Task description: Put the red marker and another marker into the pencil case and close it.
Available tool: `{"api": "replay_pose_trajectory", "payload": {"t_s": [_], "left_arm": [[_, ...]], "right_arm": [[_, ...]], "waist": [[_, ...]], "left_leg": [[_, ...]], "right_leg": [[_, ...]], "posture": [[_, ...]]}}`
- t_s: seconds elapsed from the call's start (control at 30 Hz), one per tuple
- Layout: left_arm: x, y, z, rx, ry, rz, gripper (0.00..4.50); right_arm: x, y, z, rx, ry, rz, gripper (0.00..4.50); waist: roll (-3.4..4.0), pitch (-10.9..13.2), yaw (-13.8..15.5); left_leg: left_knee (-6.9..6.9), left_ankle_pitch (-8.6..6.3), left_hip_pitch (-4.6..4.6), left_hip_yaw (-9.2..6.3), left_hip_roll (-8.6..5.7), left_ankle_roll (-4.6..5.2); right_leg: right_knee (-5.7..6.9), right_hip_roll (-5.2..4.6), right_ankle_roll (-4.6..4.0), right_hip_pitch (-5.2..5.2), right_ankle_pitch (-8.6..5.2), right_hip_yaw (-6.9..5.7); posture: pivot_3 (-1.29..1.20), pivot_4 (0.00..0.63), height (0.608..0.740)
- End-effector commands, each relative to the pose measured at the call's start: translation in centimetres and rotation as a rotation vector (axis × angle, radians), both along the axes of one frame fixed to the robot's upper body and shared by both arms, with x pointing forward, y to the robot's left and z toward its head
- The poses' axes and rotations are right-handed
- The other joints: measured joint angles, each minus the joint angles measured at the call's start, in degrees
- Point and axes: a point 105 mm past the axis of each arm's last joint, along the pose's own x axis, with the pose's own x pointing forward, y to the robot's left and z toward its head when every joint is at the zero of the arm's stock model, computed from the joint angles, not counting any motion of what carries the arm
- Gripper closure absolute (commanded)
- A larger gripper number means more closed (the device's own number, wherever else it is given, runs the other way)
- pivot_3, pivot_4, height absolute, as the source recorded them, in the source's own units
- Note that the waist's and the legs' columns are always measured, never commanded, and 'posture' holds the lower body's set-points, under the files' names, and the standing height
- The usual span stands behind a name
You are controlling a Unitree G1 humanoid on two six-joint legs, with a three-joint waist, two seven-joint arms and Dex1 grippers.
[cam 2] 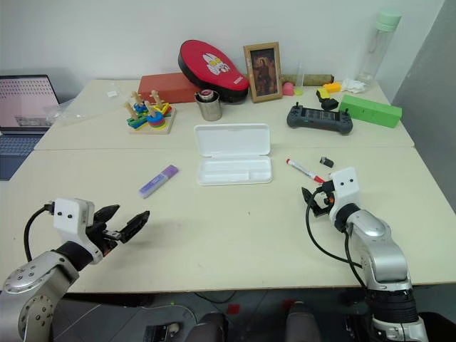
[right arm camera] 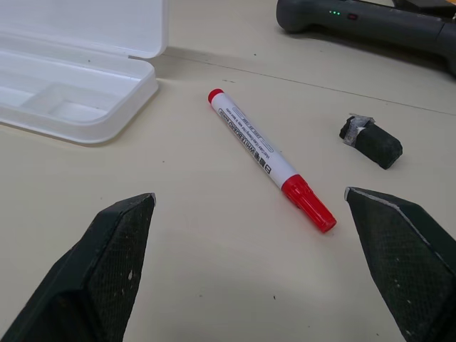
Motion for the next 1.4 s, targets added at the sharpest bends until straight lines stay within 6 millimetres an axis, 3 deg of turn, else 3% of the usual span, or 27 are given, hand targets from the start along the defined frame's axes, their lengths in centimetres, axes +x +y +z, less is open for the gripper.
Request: {"api": "replay_pose_trajectory", "payload": {"t_s": [0.03, 0.23, 0.43, 0.6, 0.77, 0.9, 1.1, 1.4], "left_arm": [[0.1, -0.5, 1.5, 0.028, -0.044, -0.036, 0.26], [-0.4, -2.1, 2.3, 0.062, -0.021, -0.180, 0.26], [-1.1, -4.0, 3.8, 0.178, 0.017, -0.386, 0.26], [-0.9, -4.4, 4.7, 0.227, 0.005, -0.434, 0.26], [-0.4, -4.1, 4.8, 0.239, -0.010, -0.418, 0.26], [-0.5, -4.3, 4.7, 0.245, -0.005, -0.429, 0.26], [-0.6, -4.0, 4.9, 0.246, -0.014, -0.408, 0.26], [-0.6, -4.0, 4.8, 0.247, -0.017, -0.403, 0.26]], "right_arm": [[0.1, 0.6, 1.5, -0.036, -0.054, 0.064, 0.02], [0.2, 2.2, 2.6, -0.118, -0.054, 0.267, 0.02], [1.2, 5.9, 4.0, -0.217, -0.093, 0.535, 0.02], [2.6, 8.5, 4.9, -0.221, -0.097, 0.652, 0.02], [3.1, 11.4, 4.4, -0.238, -0.058, 0.796, 0.02], [3.6, 11.8, 4.1, -0.256, -0.058, 0.817, 0.02], [4.4, 12.9, 1.5, -0.360, 0.041, 0.898, 0.02], [5.6, 14.3, 0.6, -0.439, 0.064, 0.928, 0.02]], "waist": [[0.00, 0.0, 0.0], [0.00, 0.0, -0.1], [0.00, 0.0, -0.5], [-0.01, 0.0, -1.0], [-0.01, 0.0, -1.4], [0.00, 0.0, -1.2], [0.00, 0.1, -1.8], [0.02, 0.1, -2.5]], "left_leg": [[0.00, 0.00, 0.00, 0.00, 0.00, 0.00], [0.00, 0.00, -0.01, 0.02, 0.00, 0.00], [-0.01, 0.00, 0.00, 0.02, 0.06, 0.00], [-0.04, 0.00, -0.07, 0.06, 0.06, 0.00], [-0.07, 0.00, -0.07, 0.08, 0.07, 0.00], [-0.09, 0.00, -0.09, 0.10, 0.07, -0.01], [-0.09, 0.00, -0.05, 0.14, 0.10, -0.01], [-0.09, 0.01, -0.05, 0.18, 0.12, -0.03]], "right_leg": [[0.00, 0.00, 0.00, 0.00, 0.00, 0.00], [-0.01, 0.00, 0.01, -0.01, 0.00, 0.01], [0.00, 0.04, -0.01, -0.04, -0.01, -0.01], [-0.07, 0.04, -0.03, -0.08, 0.01, 0.01], [-0.08, 0.05, -0.29, -0.10, 0.14, 0.01], [-0.09, 0.05, -0.30, -0.10, 0.14, 0.00], [-0.02, 0.07, -0.30, -0.14, 0.14, 0.02], [0.01, 0.10, -0.32, -0.19, 0.15, 0.08]], "posture": [[0.00, 0.150, 0.740], [0.00, 0.150, 0.740], [0.00, 0.150, 0.740], [0.00, 0.150, 0.740], [0.00, 0.150, 0.740], [0.00, 0.150, 0.740], [0.00, 0.150, 0.740], [0.00, 0.150, 0.740]]}}
